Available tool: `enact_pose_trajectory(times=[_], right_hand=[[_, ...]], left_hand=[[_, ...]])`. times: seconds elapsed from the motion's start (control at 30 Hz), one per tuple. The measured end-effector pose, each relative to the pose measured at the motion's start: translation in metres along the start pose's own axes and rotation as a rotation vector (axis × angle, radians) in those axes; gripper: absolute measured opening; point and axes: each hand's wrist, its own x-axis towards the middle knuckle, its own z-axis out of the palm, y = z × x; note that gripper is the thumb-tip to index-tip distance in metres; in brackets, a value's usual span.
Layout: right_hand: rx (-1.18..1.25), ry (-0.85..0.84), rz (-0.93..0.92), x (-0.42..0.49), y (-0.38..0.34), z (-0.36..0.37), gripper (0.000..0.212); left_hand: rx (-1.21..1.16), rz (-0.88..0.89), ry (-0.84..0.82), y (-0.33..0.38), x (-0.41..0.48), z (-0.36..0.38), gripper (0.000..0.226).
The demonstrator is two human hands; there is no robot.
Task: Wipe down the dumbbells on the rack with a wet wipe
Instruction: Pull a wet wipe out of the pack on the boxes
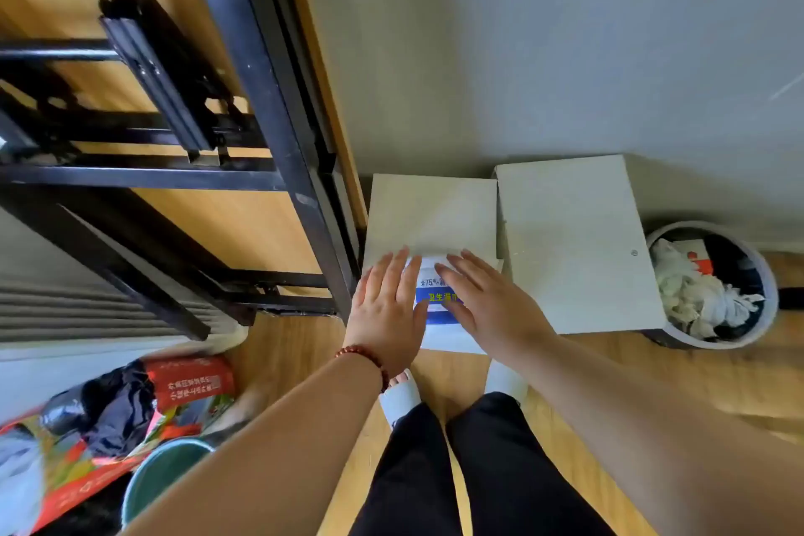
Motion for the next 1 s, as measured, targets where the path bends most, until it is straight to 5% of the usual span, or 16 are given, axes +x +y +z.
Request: enact_pose_trajectory(times=[0.27,1.0], right_hand=[[0.149,-0.084,0.045,-0.010,0.017,0.028,0.054],[0.439,-0.044,0.416,0.034,0.015,0.019,0.034]], left_hand=[[-0.055,-0.019,-0.052,-0.018,0.006,0.047,0.064],[-0.085,0.032,-0.067,-0.027,0.023,0.042,0.068]])
